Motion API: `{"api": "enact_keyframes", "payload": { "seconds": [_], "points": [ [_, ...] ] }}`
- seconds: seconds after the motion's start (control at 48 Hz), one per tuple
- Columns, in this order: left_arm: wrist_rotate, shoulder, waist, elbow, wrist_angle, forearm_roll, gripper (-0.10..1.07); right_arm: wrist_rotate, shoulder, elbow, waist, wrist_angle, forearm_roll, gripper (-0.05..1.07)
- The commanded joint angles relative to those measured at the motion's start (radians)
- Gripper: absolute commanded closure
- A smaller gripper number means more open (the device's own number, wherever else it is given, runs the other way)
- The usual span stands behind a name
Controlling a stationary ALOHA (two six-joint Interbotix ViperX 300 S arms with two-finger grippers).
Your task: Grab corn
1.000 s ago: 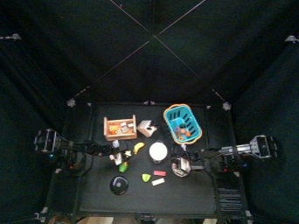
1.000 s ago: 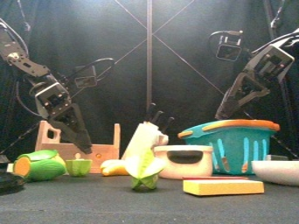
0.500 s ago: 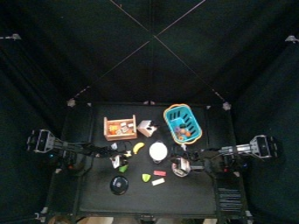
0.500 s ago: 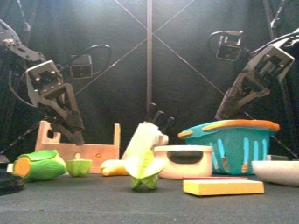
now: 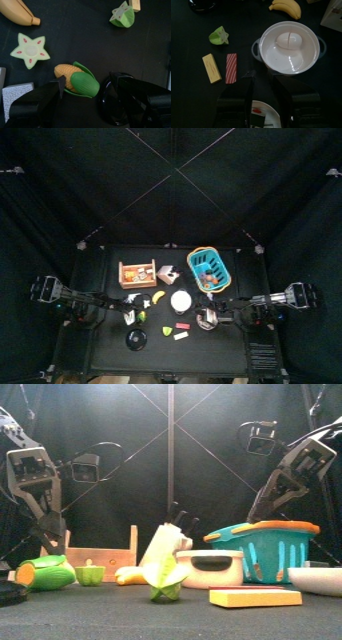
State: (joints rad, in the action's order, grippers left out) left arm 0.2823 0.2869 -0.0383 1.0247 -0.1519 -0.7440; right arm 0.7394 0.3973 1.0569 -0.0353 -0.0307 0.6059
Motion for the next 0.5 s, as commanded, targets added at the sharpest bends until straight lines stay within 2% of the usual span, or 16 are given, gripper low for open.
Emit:
{"api": "enact_keyframes", "payload": {
  "seconds": [0.0, 0.104, 0.25, 0.479],
  "points": [
    [0.0, 0.031, 0.006, -0.04, 0.002, -0.006, -0.03, 0.002, 0.005, -0.023, -0.005, -0.008, -0.002, 0.34],
    [-0.003, 0.078, 0.014, -0.072, -0.009, -0.026, -0.03, 0.002, 0.0, -0.023, -0.003, -0.006, -0.002, 0.34],
    [-0.005, 0.146, 0.034, -0.141, 0.011, -0.124, -0.03, 0.002, -0.002, -0.028, -0.005, -0.006, -0.002, 0.34],
    [-0.005, 0.17, 0.048, -0.183, -0.003, -0.189, -0.03, 0.002, -0.008, -0.031, -0.005, -0.008, 0.0, 0.34]
  ]
}}
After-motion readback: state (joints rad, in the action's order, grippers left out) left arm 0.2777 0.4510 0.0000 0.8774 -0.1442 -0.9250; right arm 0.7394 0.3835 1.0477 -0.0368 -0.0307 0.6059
